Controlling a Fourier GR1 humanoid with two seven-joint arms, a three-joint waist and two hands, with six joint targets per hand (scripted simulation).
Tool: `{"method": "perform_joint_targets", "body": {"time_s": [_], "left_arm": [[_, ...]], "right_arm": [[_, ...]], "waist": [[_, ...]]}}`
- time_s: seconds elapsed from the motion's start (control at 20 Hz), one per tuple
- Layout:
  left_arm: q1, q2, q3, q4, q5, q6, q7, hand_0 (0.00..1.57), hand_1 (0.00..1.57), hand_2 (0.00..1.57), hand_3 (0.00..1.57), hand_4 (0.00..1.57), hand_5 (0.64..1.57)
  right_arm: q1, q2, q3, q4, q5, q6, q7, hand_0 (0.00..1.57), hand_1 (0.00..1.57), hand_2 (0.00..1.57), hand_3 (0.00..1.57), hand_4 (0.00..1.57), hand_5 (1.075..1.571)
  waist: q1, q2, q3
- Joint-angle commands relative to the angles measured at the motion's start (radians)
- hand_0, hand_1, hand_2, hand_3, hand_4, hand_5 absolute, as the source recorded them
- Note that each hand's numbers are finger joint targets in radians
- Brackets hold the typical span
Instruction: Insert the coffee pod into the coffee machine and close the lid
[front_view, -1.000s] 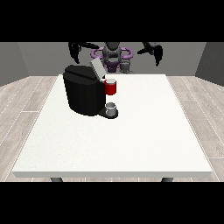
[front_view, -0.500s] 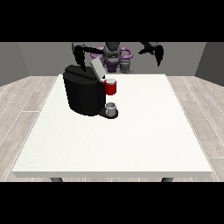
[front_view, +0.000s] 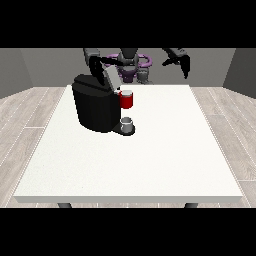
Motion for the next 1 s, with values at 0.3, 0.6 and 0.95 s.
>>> {"method": "perform_joint_targets", "body": {"time_s": [0.3, 0.6, 0.95], "left_arm": [[0.039, 0.017, -0.013, -0.041, 0.021, -0.004, 0.030, 0.00, 0.00, 0.00, 0.00, 0.36, 1.571], [-0.001, -0.028, -0.060, -0.065, -0.011, 0.042, 0.038, 0.00, 0.00, 0.00, 0.00, 0.36, 1.571], [-0.019, -0.006, -0.040, -0.012, -0.010, 0.040, 0.018, 0.00, 0.00, 0.00, 0.00, 0.33, 1.571]], "right_arm": [[-0.078, -0.035, 0.025, 0.055, 0.040, 0.028, -0.027, 0.00, 0.00, 0.00, 0.00, 0.21, 1.571], [-0.161, -0.020, 0.049, 0.059, 0.071, 0.008, -0.026, 0.00, 0.00, 0.00, 0.00, 0.11, 1.571], [-0.206, 0.027, 0.116, 0.001, 0.119, -0.016, 0.061, 0.00, 0.00, 0.00, 0.00, 0.00, 1.571]], "waist": [[0.024, 0.027, 0.0008], [0.059, 0.052, 0.0008], [0.071, 0.046, 0.0000]]}}
